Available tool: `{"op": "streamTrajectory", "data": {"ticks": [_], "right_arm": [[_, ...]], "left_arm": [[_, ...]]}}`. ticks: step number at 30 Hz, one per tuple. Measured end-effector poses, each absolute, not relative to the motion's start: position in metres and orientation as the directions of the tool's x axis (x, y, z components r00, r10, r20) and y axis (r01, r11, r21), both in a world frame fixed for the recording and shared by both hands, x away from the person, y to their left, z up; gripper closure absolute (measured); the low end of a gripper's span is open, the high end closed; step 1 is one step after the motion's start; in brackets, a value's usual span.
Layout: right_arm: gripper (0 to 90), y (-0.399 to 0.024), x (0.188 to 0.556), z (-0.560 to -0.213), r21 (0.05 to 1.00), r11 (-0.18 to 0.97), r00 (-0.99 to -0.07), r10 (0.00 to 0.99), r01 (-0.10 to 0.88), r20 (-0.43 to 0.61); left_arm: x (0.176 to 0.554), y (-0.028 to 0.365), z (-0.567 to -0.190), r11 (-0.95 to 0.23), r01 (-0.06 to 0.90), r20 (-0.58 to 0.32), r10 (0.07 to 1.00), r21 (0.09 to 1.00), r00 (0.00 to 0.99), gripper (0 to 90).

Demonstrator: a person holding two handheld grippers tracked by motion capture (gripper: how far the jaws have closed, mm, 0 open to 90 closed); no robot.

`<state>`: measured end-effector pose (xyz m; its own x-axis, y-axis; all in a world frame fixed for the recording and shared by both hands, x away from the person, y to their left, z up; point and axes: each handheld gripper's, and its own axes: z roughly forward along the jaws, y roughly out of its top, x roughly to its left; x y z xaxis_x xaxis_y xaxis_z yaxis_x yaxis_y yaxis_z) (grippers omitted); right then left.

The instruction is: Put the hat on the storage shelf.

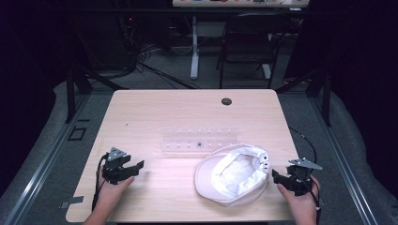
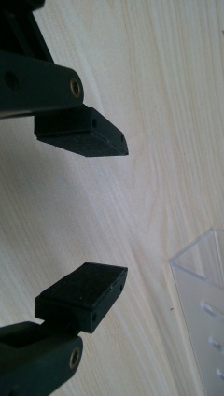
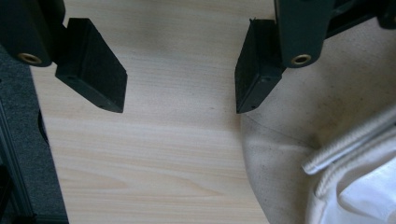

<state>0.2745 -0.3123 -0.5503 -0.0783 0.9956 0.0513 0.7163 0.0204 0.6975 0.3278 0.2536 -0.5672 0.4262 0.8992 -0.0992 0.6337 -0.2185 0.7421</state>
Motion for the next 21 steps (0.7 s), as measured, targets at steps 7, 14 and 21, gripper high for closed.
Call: {"op": "streamTrajectory", "data": {"ticks": [7, 14, 21], "right_arm": [[32.3, -0.315, 0.282, -0.531, 0.630, 0.011, -0.110, 0.987, 0.776, 0.118], [32.6, -0.318, 0.291, -0.511, 0.585, 0.017, -0.118, 0.984, 0.811, 0.136], [32.5, -0.313, 0.295, -0.503, 0.590, -0.023, -0.110, 0.976, 0.807, 0.188]], "left_arm": [[0.328, 0.251, -0.568, -0.225, 0.637, -0.098, 0.897, 0.738, 0.431, 35.8], [0.328, 0.250, -0.569, -0.228, 0.641, -0.095, 0.899, 0.733, 0.428, 35.9], [0.328, 0.251, -0.569, -0.211, 0.647, -0.102, 0.906, 0.733, 0.411, 35.2]]}}
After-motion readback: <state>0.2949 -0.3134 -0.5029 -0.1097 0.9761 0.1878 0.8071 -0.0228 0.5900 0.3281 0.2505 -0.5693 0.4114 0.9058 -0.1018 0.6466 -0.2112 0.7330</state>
